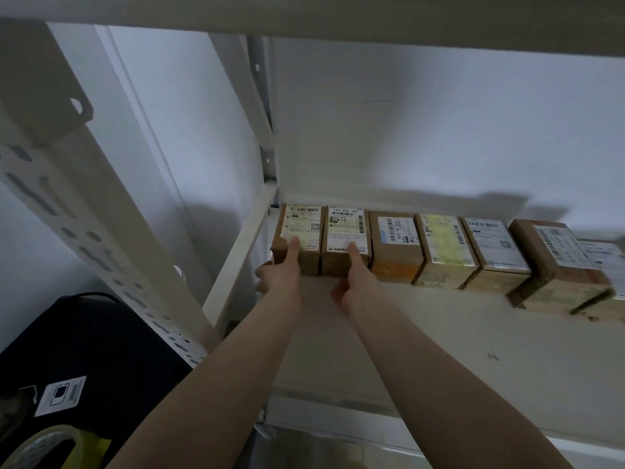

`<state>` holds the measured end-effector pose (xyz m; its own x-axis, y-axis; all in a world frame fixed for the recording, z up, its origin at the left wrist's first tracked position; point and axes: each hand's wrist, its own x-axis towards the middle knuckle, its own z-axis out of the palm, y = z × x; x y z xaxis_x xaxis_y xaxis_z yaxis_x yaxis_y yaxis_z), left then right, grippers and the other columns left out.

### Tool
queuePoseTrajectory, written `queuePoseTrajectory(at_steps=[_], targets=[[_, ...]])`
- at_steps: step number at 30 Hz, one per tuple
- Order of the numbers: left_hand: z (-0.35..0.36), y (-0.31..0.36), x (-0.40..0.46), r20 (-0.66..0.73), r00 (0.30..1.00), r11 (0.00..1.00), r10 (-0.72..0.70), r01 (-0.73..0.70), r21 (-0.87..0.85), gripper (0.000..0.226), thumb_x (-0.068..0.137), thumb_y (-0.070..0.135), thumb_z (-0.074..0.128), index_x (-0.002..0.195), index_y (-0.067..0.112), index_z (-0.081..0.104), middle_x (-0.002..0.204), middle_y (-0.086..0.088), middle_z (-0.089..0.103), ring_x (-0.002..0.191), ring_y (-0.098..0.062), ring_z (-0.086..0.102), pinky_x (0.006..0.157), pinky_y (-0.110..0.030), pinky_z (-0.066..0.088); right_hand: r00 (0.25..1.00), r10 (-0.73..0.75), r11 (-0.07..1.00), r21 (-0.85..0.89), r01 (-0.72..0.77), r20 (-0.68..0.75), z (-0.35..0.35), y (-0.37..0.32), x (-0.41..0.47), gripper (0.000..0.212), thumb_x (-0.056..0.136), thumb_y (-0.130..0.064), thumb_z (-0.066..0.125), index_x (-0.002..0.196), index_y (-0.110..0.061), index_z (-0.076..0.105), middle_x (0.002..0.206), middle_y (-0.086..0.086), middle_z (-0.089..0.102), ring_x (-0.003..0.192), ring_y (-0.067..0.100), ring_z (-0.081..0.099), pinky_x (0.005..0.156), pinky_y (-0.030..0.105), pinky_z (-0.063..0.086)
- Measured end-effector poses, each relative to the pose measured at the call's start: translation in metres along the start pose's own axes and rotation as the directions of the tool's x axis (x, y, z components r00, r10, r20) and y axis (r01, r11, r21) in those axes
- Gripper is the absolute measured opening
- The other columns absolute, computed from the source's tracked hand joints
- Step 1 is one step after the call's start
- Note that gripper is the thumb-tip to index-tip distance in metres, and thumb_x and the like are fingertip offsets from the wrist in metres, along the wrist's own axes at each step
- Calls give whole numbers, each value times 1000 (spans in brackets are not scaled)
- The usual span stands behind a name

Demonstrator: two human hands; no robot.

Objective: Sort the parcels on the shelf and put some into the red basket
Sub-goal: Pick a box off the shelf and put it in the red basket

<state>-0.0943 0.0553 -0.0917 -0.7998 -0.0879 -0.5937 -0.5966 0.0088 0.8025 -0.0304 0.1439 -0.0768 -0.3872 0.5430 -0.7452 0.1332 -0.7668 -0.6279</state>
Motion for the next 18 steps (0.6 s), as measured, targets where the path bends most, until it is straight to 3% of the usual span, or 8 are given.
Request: queuePoseTrajectory(at_steps=[3, 5, 8, 10, 12, 16, 18], targets=[[15, -5, -26, 10, 997, 997, -80, 80, 17, 117, 52, 80, 68, 138, 10, 31, 131, -17, 46, 117, -37, 50, 98, -49, 48, 1000, 14, 1000, -16, -14, 3, 1, -3, 5, 70, 67, -63, 78, 114, -15, 59, 106, 5, 62, 90, 25, 59, 75, 40, 54], [28, -7, -37, 55, 991, 993, -121, 121, 0, 111, 58, 73, 72, 139, 7, 32, 131, -17, 49, 117, -37, 53, 97, -49, 49, 999, 35, 999, 12, -35, 13, 1, -3, 9, 75, 64, -62, 80, 119, -16, 60, 113, 7, 64, 98, 30, 62, 81, 44, 57], [44, -9, -39, 181, 973, 986, -144, 157, -59, 115, 41, 77, 74, 130, 10, 46, 119, -12, 61, 102, -34, 63, 87, -46, 55, 998, 39, 998, 51, -42, 58, -1, -5, 13, 74, 70, -52, 81, 127, -13, 57, 127, 12, 62, 110, 36, 62, 84, 48, 55], [58, -19, -22, 165, 974, 987, -157, 162, -19, 131, 16, 81, 66, 126, 12, 50, 113, -10, 64, 96, -34, 65, 85, -49, 55, 995, 38, 998, 38, -42, 90, -4, -7, 16, 73, 73, -48, 81, 130, -10, 56, 131, 14, 61, 113, 37, 61, 84, 49, 55], [67, -26, -14, 151, 972, 982, -179, 186, -31, 136, 9, 81, 66, 127, 15, 49, 114, -11, 64, 97, -36, 65, 87, -51, 54, 993, 32, 999, 25, -35, 115, -8, -8, 19, 67, 74, -44, 82, 128, -10, 58, 128, 15, 63, 110, 38, 63, 90, 54, 54], [60, -26, -28, 189, 967, 976, -171, 192, -102, 108, 40, 67, 81, 130, 15, 49, 117, -13, 63, 102, -38, 63, 89, -54, 53, 990, 9, 1000, -17, -7, 139, -17, -2, 28, 59, 75, -42, 82, 121, -12, 63, 119, 15, 68, 106, 36, 65, 94, 55, 53], [56, -28, -30, 201, 967, 969, -158, 191, -155, 101, 44, 59, 84, 128, 13, 52, 115, -12, 66, 98, -36, 66, 86, -54, 55, 985, -2, 1000, 13, 0, 173, -21, 3, 31, 52, 76, -39, 82, 118, -12, 66, 115, 14, 71, 103, 33, 67, 93, 51, 54]])
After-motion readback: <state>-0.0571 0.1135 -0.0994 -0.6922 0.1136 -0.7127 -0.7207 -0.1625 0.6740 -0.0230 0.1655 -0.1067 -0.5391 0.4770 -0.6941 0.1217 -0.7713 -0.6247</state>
